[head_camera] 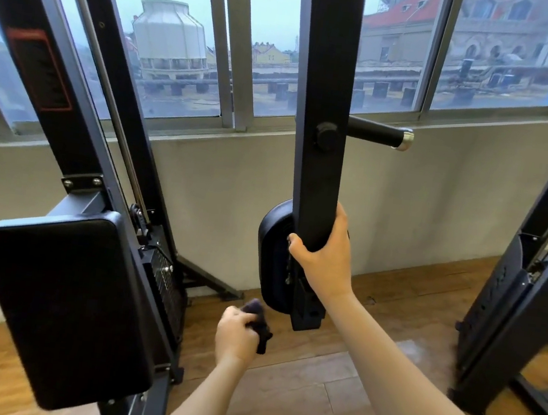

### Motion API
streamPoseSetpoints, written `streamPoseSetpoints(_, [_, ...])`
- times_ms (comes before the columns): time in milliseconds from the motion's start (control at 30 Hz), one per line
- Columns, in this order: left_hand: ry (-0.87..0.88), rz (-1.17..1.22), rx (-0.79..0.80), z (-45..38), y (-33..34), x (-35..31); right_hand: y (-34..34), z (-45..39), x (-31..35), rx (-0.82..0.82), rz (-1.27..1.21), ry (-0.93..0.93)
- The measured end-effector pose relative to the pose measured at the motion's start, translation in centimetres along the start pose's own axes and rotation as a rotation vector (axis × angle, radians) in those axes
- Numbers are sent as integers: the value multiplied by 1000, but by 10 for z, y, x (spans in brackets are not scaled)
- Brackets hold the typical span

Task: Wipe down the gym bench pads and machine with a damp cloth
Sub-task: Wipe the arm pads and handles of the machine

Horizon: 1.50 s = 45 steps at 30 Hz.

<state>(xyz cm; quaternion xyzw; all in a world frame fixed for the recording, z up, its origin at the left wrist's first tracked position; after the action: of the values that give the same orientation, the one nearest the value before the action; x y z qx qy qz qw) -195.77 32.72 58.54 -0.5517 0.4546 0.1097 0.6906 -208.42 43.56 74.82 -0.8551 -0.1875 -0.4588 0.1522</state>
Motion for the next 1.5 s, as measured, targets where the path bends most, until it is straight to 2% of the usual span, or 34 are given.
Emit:
streamPoseSetpoints(67, [-327,274,-41,-5,-4,23,-3,1,0,-4,2,-5])
streamPoseSetpoints(100, [-403,363,-29,-9,-4,28,-4,1,0,-7,5,-6])
streamPoseSetpoints(267, [-345,627,246,-10,9,-19,-10,-1,-2,-8,17,-20])
streamPoseSetpoints(433, [-560,793,388,1,45,-34,-11,-2,-1,-7,25,-30])
streamPoseSetpoints(567, [-595,820,564,12,65,-41,-12,-3,-1,-3,24,-36])
streamPoseSetpoints(633, [-612,901,546,10,63,-42,-12,-3,-2,2,21,-44])
streamPoseSetpoints(767, [-670,967,336,2,30,-35,-10,-4,-1,16,20,-62])
streamPoseSetpoints(800, [-655,994,272,-3,17,-35,-9,-4,0,17,20,-65])
streamPoseSetpoints(867, [-587,1224,163,-14,-15,-46,-8,-3,0,12,15,-69])
streamPoseSetpoints(933, [-439,1476,113,-28,-51,-66,-7,-2,1,9,13,-70])
streamPoseSetpoints(967, [-339,1525,123,-33,-68,-79,-6,-2,1,12,9,-69])
streamPoseSetpoints(1067, [-115,1415,121,-29,-105,-119,-1,-1,0,32,-29,-57])
streamPoseSetpoints(1233, [110,1227,34,13,-121,-158,2,-1,11,103,-134,-5])
streamPoseSetpoints(1333, [213,1059,-134,34,-121,-165,-9,-3,27,118,-482,127])
streamPoseSetpoints(1400, [266,978,-280,47,-122,-170,-16,-3,42,178,-544,107])
streamPoseSetpoints(1500, [312,1058,-393,68,-116,-184,-19,3,58,394,-571,32])
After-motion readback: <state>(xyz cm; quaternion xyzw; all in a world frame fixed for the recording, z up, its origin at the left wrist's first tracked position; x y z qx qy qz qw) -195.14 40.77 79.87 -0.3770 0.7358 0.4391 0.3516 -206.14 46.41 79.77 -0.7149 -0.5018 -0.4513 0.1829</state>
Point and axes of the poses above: each hand's wrist, its own z-axis away from the middle knuckle, its own y-axis out of the palm, x = y × z, the point moved 4 cm from there along -z, towards the middle knuckle, and after that the axes turned 3 degrees about -z, right-handed, at the moved point
